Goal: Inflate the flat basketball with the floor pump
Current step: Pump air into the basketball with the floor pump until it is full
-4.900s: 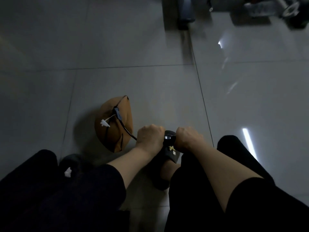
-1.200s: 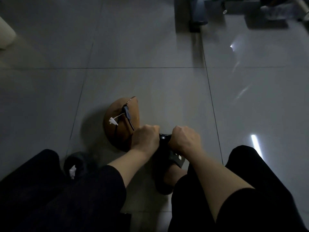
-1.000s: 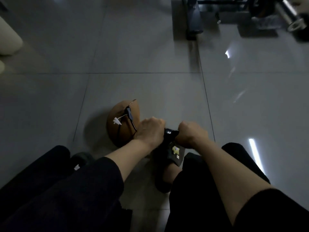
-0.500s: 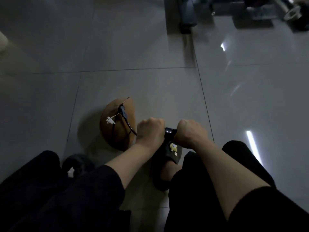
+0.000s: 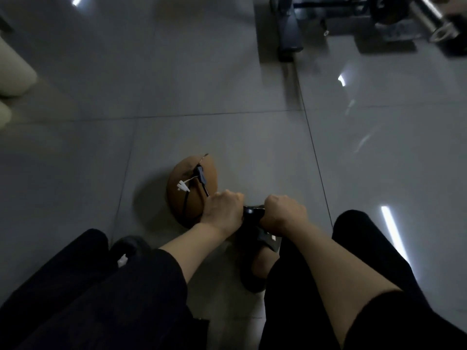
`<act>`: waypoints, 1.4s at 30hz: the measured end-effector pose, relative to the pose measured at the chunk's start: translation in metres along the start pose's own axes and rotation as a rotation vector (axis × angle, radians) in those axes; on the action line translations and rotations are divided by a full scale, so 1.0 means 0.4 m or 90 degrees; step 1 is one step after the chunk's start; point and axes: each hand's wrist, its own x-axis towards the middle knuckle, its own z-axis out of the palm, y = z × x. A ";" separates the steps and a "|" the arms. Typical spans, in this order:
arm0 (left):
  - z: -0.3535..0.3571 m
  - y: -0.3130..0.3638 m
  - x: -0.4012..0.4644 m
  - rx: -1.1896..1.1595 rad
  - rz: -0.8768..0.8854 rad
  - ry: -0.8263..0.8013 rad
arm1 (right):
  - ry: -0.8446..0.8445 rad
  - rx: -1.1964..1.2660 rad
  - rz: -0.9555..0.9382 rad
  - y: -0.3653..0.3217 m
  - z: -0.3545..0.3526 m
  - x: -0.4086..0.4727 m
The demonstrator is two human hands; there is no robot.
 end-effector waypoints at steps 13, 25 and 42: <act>-0.191 0.048 -0.029 0.092 0.033 0.106 | 0.086 -0.037 -0.050 -0.016 -0.170 -0.095; 0.103 -0.016 0.047 0.004 -0.041 0.043 | -0.005 -0.046 -0.018 0.003 0.032 0.078; -0.331 0.086 -0.077 -0.023 -0.001 0.116 | 0.158 -0.197 -0.125 -0.021 -0.310 -0.166</act>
